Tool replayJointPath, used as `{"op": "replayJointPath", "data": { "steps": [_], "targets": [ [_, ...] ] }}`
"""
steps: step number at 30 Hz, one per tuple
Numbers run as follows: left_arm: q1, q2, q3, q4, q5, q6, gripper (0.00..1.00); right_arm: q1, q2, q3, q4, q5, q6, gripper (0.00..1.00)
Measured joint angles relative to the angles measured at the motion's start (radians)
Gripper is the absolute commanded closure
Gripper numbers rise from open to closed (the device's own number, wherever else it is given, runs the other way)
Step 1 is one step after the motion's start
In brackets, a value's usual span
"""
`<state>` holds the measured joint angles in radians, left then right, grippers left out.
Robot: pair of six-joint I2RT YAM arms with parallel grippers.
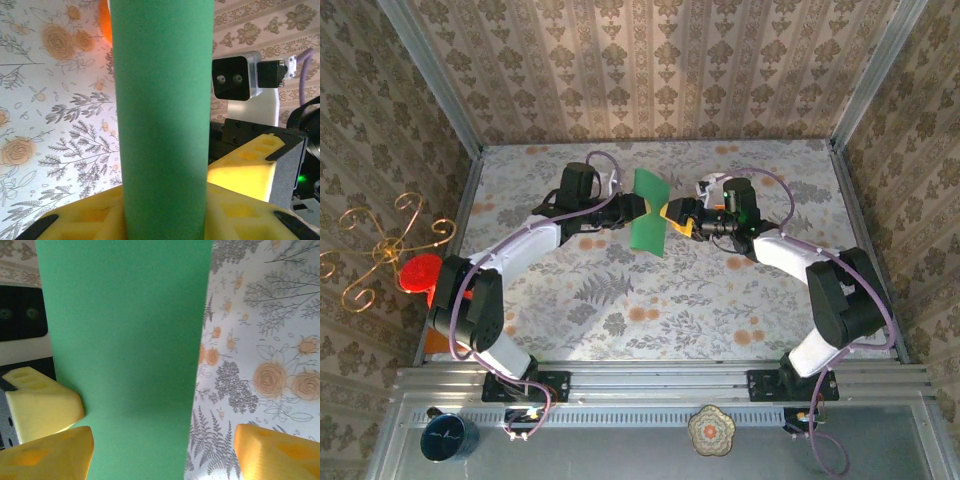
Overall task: Fold a paper plane with a square sheet of paper (pick it up from the middle)
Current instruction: First fold in half a square sheet of paper at the center of the table.
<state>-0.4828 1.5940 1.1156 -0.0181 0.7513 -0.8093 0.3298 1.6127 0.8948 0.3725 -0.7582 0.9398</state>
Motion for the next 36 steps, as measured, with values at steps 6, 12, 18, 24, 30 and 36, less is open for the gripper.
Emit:
{"op": "replayJointPath", "data": {
  "steps": [6, 12, 18, 24, 30, 36],
  "targets": [
    [0.000, 0.000, -0.006, 0.008, 0.018, -0.012, 0.65, 0.002, 0.014, 0.000, 0.053, -0.041, 0.035, 0.29],
    [0.005, 0.000, -0.012, 0.011, 0.023, -0.014, 0.65, 0.002, 0.014, 0.000, 0.076, -0.063, 0.051, 0.37],
    [0.019, 0.003, -0.023, 0.001, 0.013, -0.014, 0.66, 0.002, 0.014, 0.000, 0.083, -0.065, 0.059, 0.45],
    [0.019, 0.014, -0.026, -0.004, 0.001, -0.014, 0.66, 0.002, 0.014, 0.000, 0.085, -0.065, 0.060, 0.55],
    [0.019, 0.022, -0.034, -0.002, 0.000, -0.014, 0.66, 0.003, 0.015, 0.000, 0.094, -0.064, 0.061, 0.70],
    [0.019, 0.034, -0.065, 0.005, 0.000, -0.025, 0.61, 0.008, 0.043, 0.000, 0.087, -0.057, 0.066, 0.87]
  ]
}}
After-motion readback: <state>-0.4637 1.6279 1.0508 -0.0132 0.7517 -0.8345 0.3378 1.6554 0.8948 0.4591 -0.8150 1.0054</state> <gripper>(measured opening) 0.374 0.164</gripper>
